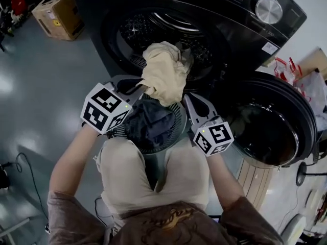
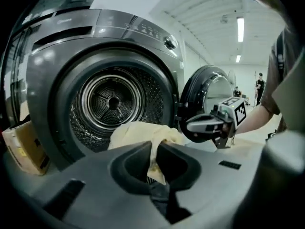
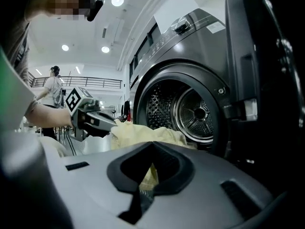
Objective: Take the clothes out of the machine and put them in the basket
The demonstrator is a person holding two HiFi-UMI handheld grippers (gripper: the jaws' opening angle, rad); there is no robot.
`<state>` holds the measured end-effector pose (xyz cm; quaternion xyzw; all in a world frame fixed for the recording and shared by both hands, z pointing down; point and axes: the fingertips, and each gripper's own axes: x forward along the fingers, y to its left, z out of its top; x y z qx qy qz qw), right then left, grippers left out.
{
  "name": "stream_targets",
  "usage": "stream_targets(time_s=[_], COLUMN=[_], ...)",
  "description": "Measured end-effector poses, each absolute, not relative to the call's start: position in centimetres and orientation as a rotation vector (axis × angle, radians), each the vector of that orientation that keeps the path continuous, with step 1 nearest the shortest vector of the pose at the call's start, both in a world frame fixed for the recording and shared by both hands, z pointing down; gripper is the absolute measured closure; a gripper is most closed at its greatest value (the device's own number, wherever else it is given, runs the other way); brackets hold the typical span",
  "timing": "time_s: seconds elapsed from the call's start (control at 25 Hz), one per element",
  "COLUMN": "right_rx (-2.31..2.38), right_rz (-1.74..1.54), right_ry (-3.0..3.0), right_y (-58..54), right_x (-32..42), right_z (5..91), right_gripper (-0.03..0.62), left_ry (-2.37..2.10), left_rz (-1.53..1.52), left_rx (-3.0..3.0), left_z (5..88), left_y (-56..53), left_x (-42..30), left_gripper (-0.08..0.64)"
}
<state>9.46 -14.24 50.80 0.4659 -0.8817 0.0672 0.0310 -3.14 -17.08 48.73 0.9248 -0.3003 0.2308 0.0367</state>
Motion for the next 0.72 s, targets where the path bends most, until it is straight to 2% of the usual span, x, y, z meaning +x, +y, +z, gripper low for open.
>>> stream_targets(time_s=[0.12,0.16,0.2,0.24,0.32,0.52,0.72], right_rx=[1.419,1.417,1.418,1.422,1.44,1.471,1.518], right_rz=[0.211,0.212,0.213,0.213,0.215,0.206,0.203], right_ry=[-2.731,-2.734,-2.735,-2.735,-2.731,-2.714,-2.688], right_y=[-14.4,-14.4,-14.4,-14.4,-14.5,-14.4,-14.3], right_x=[8.9,8.8,8.8,8.9,9.2,9.9,11.0], right_z=[50.8,50.8,50.7,50.7,50.6,50.3,50.4], right_gripper=[0.595,0.595,0.595,0.595,0.595,0.595,0.595], left_ry=[-0.939,-0.955,-0.966,-0.968,-0.951,-0.914,-0.906], left_rz=[0.741,0.745,0.746,0.747,0.77,0.883,0.948], left_rx=[2.819,2.805,2.792,2.782,2.781,2.843,2.846], left_z=[49.6,50.1,50.6,51.0,52.1,54.4,56.5], left_y=[-16.8,-17.1,-17.5,-17.9,-18.7,-21.6,-26.7], left_x=[-3.5,-3.6,-3.7,-3.6,-2.9,0.5,3.7], left_gripper=[0.514,0.483,0.401,0.269,0.19,0.102,0.076])
